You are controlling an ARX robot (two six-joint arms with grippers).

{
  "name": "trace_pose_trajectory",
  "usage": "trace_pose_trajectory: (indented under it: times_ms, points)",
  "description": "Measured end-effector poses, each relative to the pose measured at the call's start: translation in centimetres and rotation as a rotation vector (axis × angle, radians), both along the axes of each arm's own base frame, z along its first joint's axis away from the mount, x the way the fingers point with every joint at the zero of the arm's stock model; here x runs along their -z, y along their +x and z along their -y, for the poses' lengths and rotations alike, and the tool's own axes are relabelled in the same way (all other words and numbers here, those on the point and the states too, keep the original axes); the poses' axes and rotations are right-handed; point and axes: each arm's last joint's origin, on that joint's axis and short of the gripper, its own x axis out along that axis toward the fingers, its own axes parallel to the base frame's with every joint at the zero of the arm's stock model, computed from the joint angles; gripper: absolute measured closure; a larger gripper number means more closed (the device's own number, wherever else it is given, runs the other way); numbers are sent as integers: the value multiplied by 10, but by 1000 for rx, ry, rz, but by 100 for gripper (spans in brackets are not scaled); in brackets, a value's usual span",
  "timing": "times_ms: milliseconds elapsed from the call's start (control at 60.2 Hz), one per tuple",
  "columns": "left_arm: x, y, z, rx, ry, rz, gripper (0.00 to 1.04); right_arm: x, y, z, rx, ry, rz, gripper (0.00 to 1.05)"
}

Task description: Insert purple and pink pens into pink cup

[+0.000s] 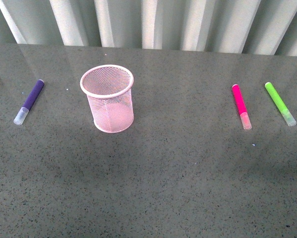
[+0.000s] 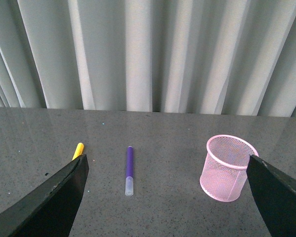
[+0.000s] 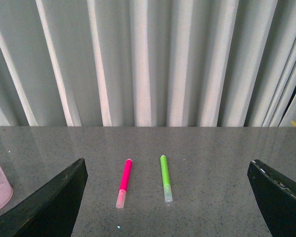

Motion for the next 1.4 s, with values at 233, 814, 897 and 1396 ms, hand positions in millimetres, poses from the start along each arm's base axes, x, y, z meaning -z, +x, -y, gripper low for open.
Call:
trace_pose_trajectory:
  times_ms: [233,814,897,1396]
  points:
    - [0,0,0,0,0,0,7,0,0,0,0,0,0,7]
    - [0,0,0,0,0,0,7,0,0,0,0,0,0,7]
    - [0,0,0,0,0,0,7,0,0,0,0,0,0,7]
    - [0,0,0,0,0,0,7,0,0,0,0,0,0,7]
